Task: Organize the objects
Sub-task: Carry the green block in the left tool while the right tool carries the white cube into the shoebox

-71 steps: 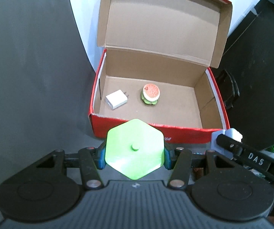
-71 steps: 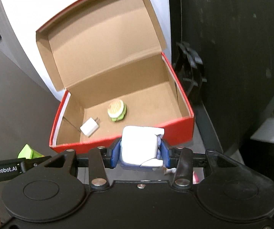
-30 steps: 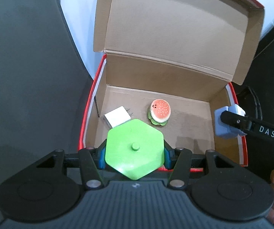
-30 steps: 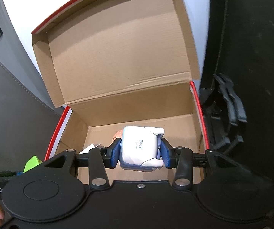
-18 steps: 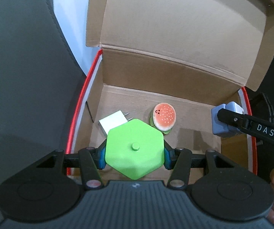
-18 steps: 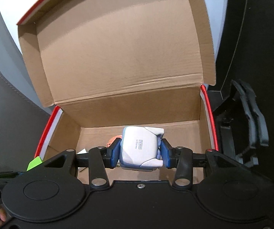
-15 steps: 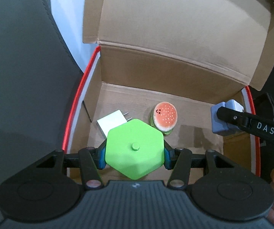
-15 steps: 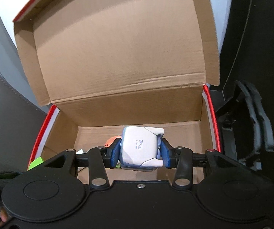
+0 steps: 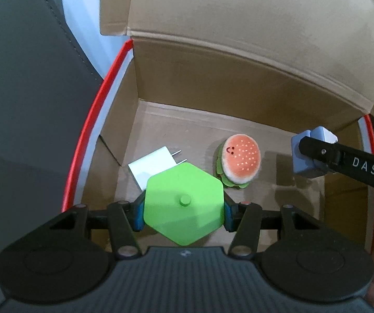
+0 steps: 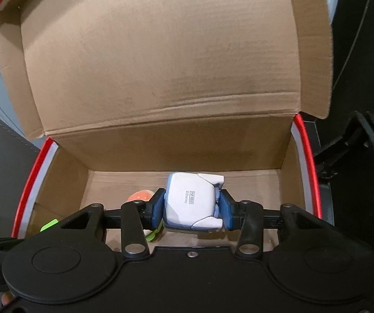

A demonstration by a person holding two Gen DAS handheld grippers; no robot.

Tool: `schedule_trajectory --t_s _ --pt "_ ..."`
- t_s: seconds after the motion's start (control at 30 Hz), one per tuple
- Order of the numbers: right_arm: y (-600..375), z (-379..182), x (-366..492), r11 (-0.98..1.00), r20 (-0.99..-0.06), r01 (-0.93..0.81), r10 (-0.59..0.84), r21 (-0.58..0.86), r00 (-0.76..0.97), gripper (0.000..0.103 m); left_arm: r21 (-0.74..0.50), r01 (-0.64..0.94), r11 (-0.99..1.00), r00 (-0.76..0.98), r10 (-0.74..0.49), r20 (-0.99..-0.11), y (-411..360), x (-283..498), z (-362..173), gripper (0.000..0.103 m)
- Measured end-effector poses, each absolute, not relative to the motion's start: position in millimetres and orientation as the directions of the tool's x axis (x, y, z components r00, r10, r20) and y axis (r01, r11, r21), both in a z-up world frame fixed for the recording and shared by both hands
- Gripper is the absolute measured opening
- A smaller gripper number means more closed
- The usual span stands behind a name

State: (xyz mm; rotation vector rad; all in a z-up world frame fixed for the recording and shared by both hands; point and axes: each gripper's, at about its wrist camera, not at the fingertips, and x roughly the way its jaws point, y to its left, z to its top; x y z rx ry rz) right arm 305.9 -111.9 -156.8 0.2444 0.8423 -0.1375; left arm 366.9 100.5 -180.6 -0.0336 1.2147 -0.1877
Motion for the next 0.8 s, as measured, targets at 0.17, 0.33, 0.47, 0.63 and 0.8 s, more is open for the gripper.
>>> schedule_trajectory --t_s 0.17,0.33,0.47,0.63,0.8 --pt "-113 -165 315 0.963 -0.765 0.225 -0.033 0.147 0.643 0.043 -0.117 0.13 0.985 0.315 -0.153 -0.937 96 371 -190 0.053" --pt "-114 -170 321 0.965 -0.771 0.228 -0.046 0.131 0.636 0.043 -0.109 0.128 0.986 0.303 -0.143 -0.942 94 374 -199 0.053" --pt "-112 -174 327 0.964 -0.771 0.238 -0.059 0.122 0.635 0.043 -0.104 0.127 0.986 0.298 -0.138 -0.944 92 374 -201 0.053" --pt "-110 -175 328 0.968 -0.762 0.228 -0.069 0.105 0.644 0.043 -0.095 0.133 0.987 0.295 -0.131 -0.946 88 376 -201 0.053" --pt "-112 -182 333 0.97 -0.775 0.227 -0.075 0.091 0.628 0.043 -0.083 0.146 0.986 0.294 -0.123 -0.948 83 377 -204 0.053"
